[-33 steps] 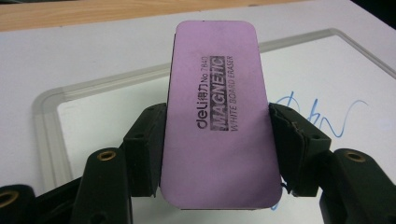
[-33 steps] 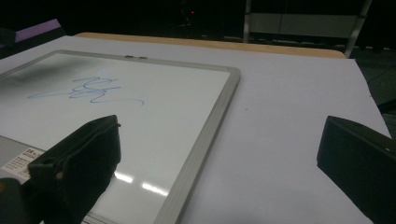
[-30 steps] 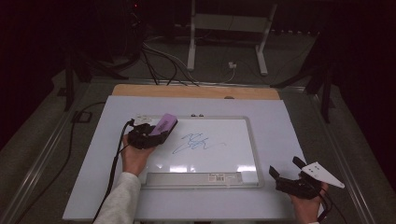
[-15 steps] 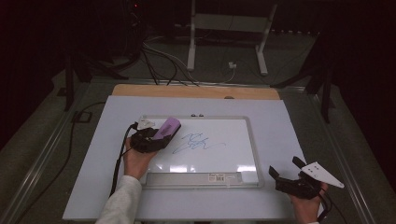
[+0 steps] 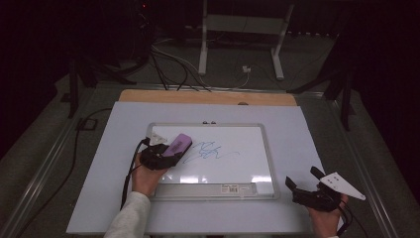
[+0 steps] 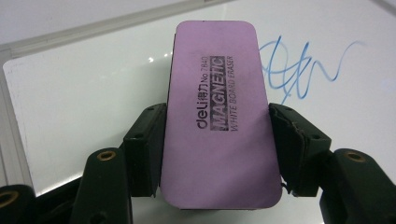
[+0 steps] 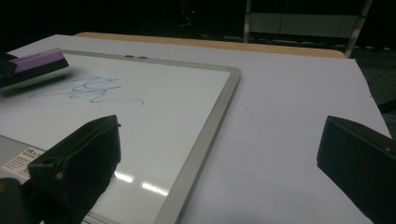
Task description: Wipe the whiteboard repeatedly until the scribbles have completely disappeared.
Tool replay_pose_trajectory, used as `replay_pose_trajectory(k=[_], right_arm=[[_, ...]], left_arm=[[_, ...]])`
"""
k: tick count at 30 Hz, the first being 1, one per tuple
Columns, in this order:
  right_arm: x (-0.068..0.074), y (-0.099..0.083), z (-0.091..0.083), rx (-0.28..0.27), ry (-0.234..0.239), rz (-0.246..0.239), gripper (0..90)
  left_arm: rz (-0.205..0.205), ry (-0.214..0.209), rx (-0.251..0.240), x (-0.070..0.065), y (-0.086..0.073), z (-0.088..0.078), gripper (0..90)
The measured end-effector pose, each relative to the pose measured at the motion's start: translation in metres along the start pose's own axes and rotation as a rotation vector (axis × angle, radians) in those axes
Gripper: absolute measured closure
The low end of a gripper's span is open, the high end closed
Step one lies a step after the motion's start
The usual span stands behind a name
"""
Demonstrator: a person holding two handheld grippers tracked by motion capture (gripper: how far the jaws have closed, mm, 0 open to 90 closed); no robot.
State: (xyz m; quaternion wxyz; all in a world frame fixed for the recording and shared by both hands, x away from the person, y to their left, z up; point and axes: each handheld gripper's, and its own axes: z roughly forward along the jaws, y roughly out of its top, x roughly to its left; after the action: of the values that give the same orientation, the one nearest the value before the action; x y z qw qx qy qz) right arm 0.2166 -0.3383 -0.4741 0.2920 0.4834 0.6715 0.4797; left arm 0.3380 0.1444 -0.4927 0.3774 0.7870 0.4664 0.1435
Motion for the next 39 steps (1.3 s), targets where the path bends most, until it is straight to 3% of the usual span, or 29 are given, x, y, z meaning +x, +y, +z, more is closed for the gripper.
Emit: replay_pose_trajectory(k=[6, 10, 14, 19, 23, 31, 39], right_arm=[[0.001, 0.0, 0.001, 0.004, 0.001, -0.002, 0.1], [0.0, 0.0, 0.0, 0.003, 0.0, -0.002, 0.1], [0.001, 0.0, 0.001, 0.005, 0.002, -0.004, 0.1], [0.0, 0.0, 0.001, 0.005, 0.002, -0.003, 0.1], [0.0, 0.0, 0.001, 0.004, 0.001, -0.003, 0.1], [0.0, 0.0, 0.001, 0.005, 0.003, -0.005, 0.1], [0.001, -0.001, 0.002, 0.009, 0.005, -0.005, 0.1]], left_arm=[[-0.002, -0.005, 0.027, 0.0, -0.005, 0.003, 41.3], [-0.007, 0.003, 0.009, 0.001, -0.003, 0.005, 30.5], [0.008, 0.018, 0.014, -0.001, 0.004, 0.009, 28.2], [0.017, 0.023, 0.031, -0.003, 0.008, 0.018, 30.3], [0.028, 0.009, 0.058, -0.004, 0.007, 0.022, 41.1], [0.054, -0.01, 0.079, -0.009, 0.006, 0.019, 41.7], [0.093, -0.042, 0.082, -0.028, 0.004, 0.021, 41.8]])
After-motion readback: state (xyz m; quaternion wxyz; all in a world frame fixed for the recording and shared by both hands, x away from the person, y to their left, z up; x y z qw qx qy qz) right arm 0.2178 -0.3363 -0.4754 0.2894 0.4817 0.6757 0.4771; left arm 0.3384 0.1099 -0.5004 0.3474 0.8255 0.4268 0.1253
